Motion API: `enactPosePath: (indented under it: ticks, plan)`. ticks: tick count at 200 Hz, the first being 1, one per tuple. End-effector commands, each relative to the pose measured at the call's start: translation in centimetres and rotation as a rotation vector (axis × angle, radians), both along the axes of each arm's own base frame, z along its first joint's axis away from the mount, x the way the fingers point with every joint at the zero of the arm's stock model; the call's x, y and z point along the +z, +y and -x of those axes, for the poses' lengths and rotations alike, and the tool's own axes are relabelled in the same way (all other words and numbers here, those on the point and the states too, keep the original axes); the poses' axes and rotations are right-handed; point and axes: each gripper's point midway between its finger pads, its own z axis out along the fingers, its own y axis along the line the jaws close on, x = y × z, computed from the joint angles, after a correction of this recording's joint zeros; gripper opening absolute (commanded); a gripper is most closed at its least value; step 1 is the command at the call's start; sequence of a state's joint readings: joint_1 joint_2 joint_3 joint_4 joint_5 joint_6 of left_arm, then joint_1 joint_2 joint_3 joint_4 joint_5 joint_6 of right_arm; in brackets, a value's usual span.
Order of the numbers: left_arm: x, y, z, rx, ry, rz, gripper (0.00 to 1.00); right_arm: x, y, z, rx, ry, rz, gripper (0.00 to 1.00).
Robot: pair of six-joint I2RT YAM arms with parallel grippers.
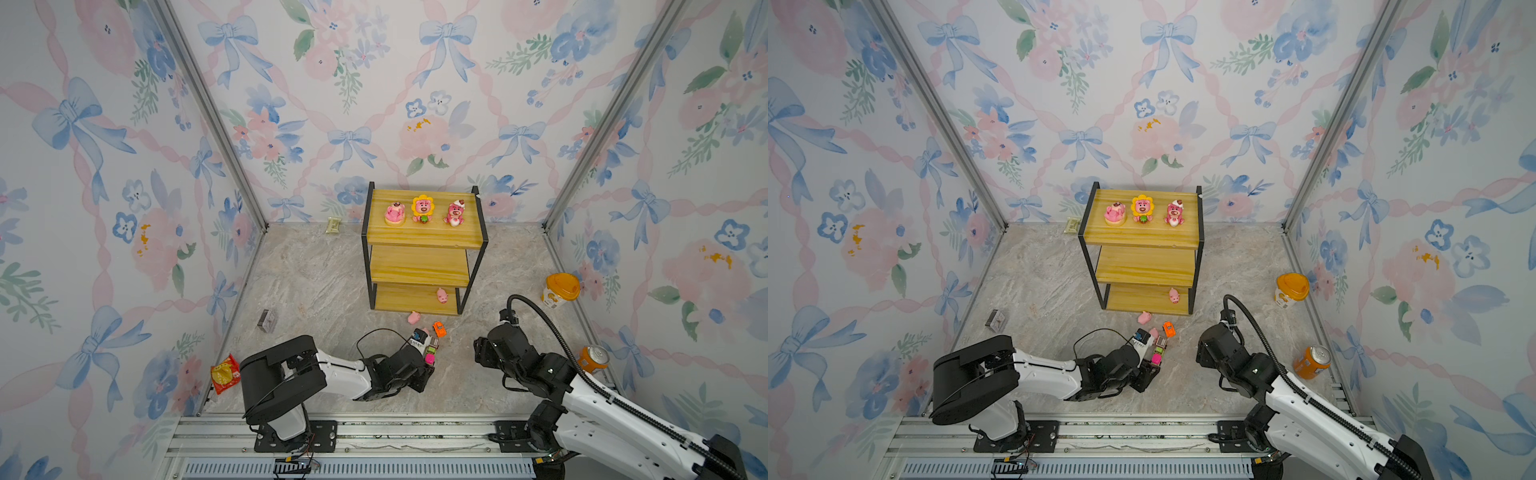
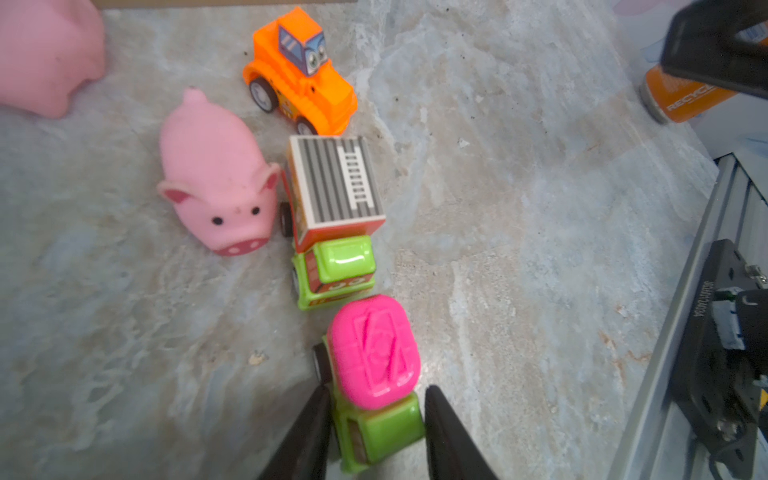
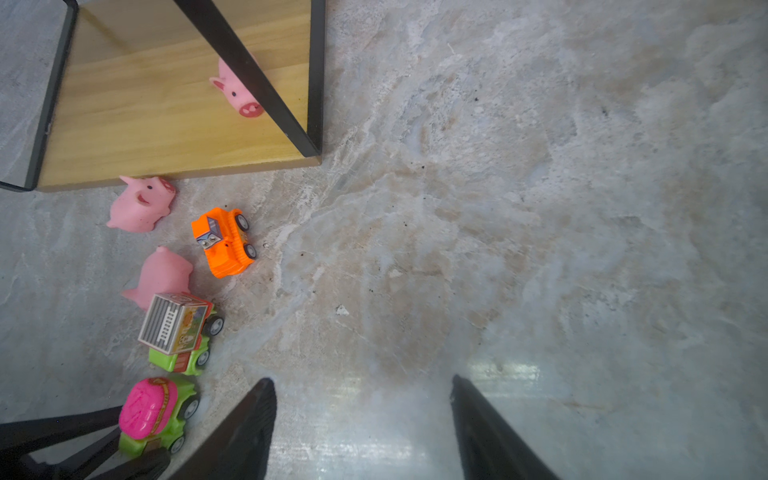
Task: Place and organize the plastic toys onto the shelf
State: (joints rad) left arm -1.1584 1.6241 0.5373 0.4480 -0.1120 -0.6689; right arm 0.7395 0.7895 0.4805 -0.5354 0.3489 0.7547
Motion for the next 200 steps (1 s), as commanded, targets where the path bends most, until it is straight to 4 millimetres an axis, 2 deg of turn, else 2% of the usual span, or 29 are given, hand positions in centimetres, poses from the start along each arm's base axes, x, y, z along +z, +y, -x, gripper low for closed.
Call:
enactPosePath:
  ticks: [1,25,68,119,163,200]
  plan:
    - [-2.1,0.8,0.1,0.016,0.035,-0.080,0.30,0.1,-0.4,-0.1,-0.005,-0.010,0.015,0.69]
    - [-2.7,0.6,0.3,0.009,0.054,-0.105,0.23,0.1,-0.5,-0.1,-0.005,-0.008,0.017,0.69]
    - [-2.6,1.0,0.5,0.000,0.060,-0.122,0.14,0.1,-0.8,0.0,-0.010,-0.009,0.020,0.69]
    - [-1.2,2.0,1.3,-0.016,0.041,-0.164,0.06,0.0,-1.0,0.1,-0.015,-0.009,0.021,0.69]
    - [1.8,2.1,1.3,-0.013,0.000,-0.119,0.04,0.0,-0.9,0.1,-0.015,-0.007,0.017,0.69]
    - [7.4,2.4,0.1,0.031,-0.112,-0.017,0.05,0.3,-1.1,0.1,-0.017,-0.013,0.020,0.69]
